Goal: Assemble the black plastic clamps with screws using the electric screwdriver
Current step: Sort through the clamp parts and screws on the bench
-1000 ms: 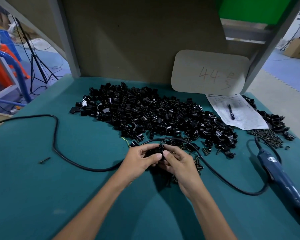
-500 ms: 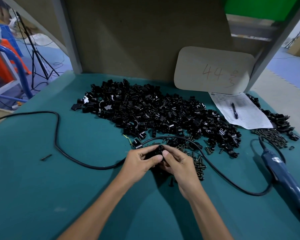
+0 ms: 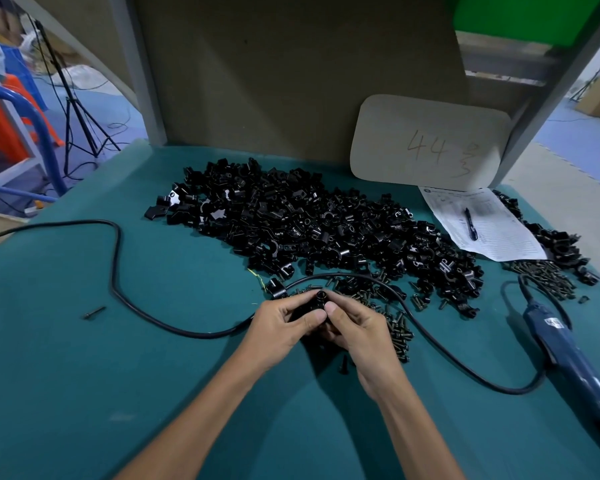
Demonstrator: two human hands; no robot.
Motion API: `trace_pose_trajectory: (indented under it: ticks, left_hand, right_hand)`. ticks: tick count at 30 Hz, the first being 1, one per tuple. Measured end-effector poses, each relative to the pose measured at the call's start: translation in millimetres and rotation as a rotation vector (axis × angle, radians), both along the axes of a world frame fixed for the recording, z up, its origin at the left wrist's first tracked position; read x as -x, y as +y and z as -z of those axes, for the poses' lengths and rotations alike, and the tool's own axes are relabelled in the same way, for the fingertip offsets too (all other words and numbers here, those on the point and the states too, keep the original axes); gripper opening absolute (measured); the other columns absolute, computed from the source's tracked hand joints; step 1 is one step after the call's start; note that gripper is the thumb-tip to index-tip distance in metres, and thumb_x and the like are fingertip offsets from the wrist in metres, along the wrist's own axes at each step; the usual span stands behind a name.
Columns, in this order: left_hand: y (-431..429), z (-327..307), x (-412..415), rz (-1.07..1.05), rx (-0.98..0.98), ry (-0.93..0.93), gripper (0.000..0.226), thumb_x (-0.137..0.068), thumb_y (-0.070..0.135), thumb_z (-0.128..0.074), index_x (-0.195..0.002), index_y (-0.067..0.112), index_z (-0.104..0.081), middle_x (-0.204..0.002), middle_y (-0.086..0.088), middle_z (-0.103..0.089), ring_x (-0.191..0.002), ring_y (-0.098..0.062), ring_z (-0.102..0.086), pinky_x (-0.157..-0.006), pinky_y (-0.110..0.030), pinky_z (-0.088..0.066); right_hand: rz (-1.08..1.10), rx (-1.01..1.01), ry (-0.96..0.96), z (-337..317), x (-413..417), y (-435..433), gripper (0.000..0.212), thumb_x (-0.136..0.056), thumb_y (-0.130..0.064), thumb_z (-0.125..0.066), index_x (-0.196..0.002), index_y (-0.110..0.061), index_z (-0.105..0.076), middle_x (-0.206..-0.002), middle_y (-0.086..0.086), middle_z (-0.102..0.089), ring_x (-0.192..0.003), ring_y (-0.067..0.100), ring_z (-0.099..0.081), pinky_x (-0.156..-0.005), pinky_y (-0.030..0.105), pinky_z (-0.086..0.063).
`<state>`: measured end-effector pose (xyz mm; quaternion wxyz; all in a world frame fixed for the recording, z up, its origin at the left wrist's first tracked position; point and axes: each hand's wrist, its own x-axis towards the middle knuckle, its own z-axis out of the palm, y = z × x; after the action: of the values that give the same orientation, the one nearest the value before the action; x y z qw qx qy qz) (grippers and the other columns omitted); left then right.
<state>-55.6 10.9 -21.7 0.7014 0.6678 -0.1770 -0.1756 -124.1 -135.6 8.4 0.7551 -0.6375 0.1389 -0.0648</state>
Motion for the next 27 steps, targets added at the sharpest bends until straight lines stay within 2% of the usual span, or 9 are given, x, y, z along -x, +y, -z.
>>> trace_pose_trajectory:
  ticks: [4,7,11,12,14,16,19,22,27]
  left_hand:
    - [0.7,-0.7,1.7,-0.006,-0.002,-0.017,0.057,-0.079,0.048,-0.082,-0.13,0.027,-0.068,-0.127,0.008,-0.07,-0.122,-0.011,-0.063,-0.107,-0.044,-0.048]
    - [0.5,-2.0,2.0,-0.02,-0.011,-0.029,0.044,-0.078,0.049,-0.082,-0.12,0.041,-0.071,-0.123,0.008,-0.071,-0.118,-0.012,-0.065,-0.105,-0.045,-0.05]
    - [0.4,-1.9,2.5,-0.057,-0.071,-0.083,0.033,-0.076,0.054,-0.08,-0.107,0.057,-0.069,-0.123,0.019,-0.069,-0.122,-0.004,-0.061,-0.109,-0.042,-0.048]
    - [0.4,-1.9,3.0,-0.059,-0.076,-0.092,0.034,-0.075,0.057,-0.079,-0.107,0.058,-0.068,-0.121,0.021,-0.069,-0.12,-0.003,-0.062,-0.108,-0.041,-0.048]
    - [0.1,-1.8,3.8,-0.063,-0.061,-0.08,0.038,-0.073,0.06,-0.08,-0.109,0.056,-0.068,-0.12,0.018,-0.071,-0.117,-0.006,-0.065,-0.106,-0.043,-0.05]
    - [-0.2,-2.2,4.4,-0.064,-0.068,-0.072,0.04,-0.075,0.056,-0.08,-0.112,0.053,-0.066,-0.121,0.02,-0.069,-0.119,-0.006,-0.064,-0.108,-0.044,-0.048]
    - [0.2,-3.8,4.8,-0.052,-0.092,-0.078,0.036,-0.076,0.055,-0.079,-0.11,0.058,-0.065,-0.116,0.033,-0.067,-0.119,0.002,-0.061,-0.11,-0.039,-0.047]
    - [1.3,-4.7,5.7,-0.06,-0.096,-0.082,0.039,-0.07,0.067,-0.078,-0.107,0.066,-0.064,-0.121,0.025,-0.068,-0.117,-0.007,-0.065,-0.109,-0.041,-0.048]
    - [-0.4,-5.4,6.4,-0.057,-0.098,-0.088,0.046,-0.065,0.075,-0.077,-0.108,0.068,-0.062,-0.114,0.04,-0.063,-0.116,0.0,-0.063,-0.107,-0.04,-0.049]
  right_hand:
    - [-0.014,0.02,0.015,-0.2,-0.2,-1.5,0.023,-0.1,-0.015,-0.064,-0.12,-0.024,-0.073,-0.102,-0.005,-0.079,-0.094,0.009,-0.075,-0.075,0.02,-0.058]
    - [0.006,0.053,0.041,2.6,-0.9,-2.2,0.018,-0.1,-0.017,-0.066,-0.117,-0.021,-0.07,-0.083,-0.005,-0.073,-0.076,0.005,-0.067,-0.077,0.027,-0.06]
    - [0.024,0.092,0.055,-2.2,0.5,-4.5,0.015,-0.099,-0.02,-0.068,-0.111,-0.014,-0.063,-0.085,-0.003,-0.075,-0.076,0.008,-0.071,-0.068,0.023,-0.058]
    - [0.036,0.209,0.051,-5.0,1.5,-8.3,0.014,-0.099,-0.024,-0.068,-0.11,-0.018,-0.064,-0.091,-0.005,-0.075,-0.081,0.008,-0.071,-0.068,0.021,-0.057]
    - [0.053,0.722,0.071,-8.0,4.0,-24.9,0.017,-0.1,-0.032,-0.066,-0.116,-0.029,-0.066,-0.109,-0.016,-0.07,-0.096,0.002,-0.065,-0.077,0.016,-0.051]
    - [-0.022,1.188,0.154,-8.9,6.4,-38.4,0.03,-0.103,-0.033,-0.061,-0.133,-0.029,-0.063,-0.126,-0.011,-0.059,-0.115,0.011,-0.055,-0.093,0.026,-0.046]
    - [-0.083,1.352,0.208,-6.9,5.7,-40.0,0.025,-0.106,-0.027,-0.055,-0.126,-0.019,-0.066,-0.119,0.0,-0.058,-0.11,0.023,-0.055,-0.088,0.033,-0.047]
    - [-0.106,1.455,0.188,-5.8,2.7,-37.6,0.017,-0.107,-0.024,-0.051,-0.112,-0.013,-0.063,-0.102,0.001,-0.058,-0.091,0.022,-0.057,-0.072,0.031,-0.043]
    - [-0.175,1.496,0.156,-6.7,5.2,-39.8,0.013,-0.107,-0.023,-0.051,-0.112,-0.014,-0.06,-0.099,-0.001,-0.05,-0.086,0.021,-0.048,-0.071,0.03,-0.032]
